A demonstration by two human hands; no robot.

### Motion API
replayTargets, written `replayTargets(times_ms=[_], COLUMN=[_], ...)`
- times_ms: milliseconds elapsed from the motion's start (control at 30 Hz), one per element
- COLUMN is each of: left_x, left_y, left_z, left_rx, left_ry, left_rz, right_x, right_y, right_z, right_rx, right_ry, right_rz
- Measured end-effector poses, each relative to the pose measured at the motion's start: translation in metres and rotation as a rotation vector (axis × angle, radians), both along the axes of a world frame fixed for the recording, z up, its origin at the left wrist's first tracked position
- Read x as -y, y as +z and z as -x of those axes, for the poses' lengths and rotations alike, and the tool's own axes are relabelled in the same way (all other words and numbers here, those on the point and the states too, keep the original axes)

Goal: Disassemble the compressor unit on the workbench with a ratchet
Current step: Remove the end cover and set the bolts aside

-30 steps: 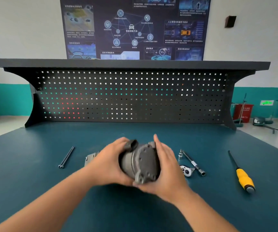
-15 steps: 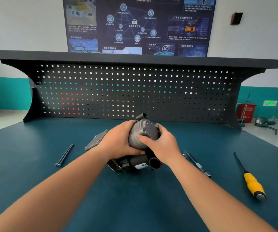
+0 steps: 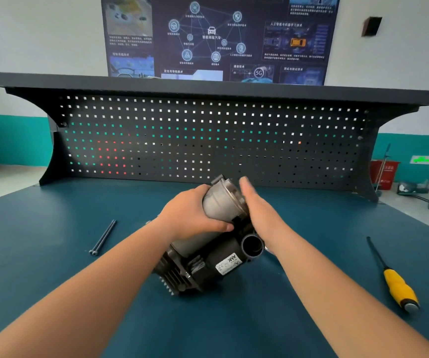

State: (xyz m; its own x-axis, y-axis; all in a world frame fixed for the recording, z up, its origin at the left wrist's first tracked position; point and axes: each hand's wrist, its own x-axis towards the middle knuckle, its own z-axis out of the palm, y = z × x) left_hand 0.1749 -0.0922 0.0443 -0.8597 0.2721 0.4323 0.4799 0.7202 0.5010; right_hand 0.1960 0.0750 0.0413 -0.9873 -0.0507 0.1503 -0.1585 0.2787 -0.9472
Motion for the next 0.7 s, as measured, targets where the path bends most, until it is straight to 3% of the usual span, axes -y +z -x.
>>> replayTargets(times_ms=[67,133,367,533,700], left_x=[-0.001,-0.001,-0.003,-0.001,-0.009], left_y=[-0.002,-0.003,-0.006,-0.021,-0.021], left_z=[0.0,0.0,-0.002,-0.006,0.008], left_rx=[0.007,0.004,-0.039,-0.16,-0.109], left_ry=[0.023,0.044,0.107,0.201,0.185], left_rz=[0.003,0.019,0.027,0.083,0.103], right_x=[-0.006,-0.01,-0.007,-0.004,-0.01], right_y=[0.002,0.0,-0.007,0.002,0.009], right_z=[0.001,0.003,-0.001,0.003,0.008], right_rx=[0.066,0.078,-0.112,-0.035,0.142], right_ry=[0.035,0.046,0.051,0.002,-0.084], right_rz=[0.208,0.271,-0.134,-0.202,-0.287])
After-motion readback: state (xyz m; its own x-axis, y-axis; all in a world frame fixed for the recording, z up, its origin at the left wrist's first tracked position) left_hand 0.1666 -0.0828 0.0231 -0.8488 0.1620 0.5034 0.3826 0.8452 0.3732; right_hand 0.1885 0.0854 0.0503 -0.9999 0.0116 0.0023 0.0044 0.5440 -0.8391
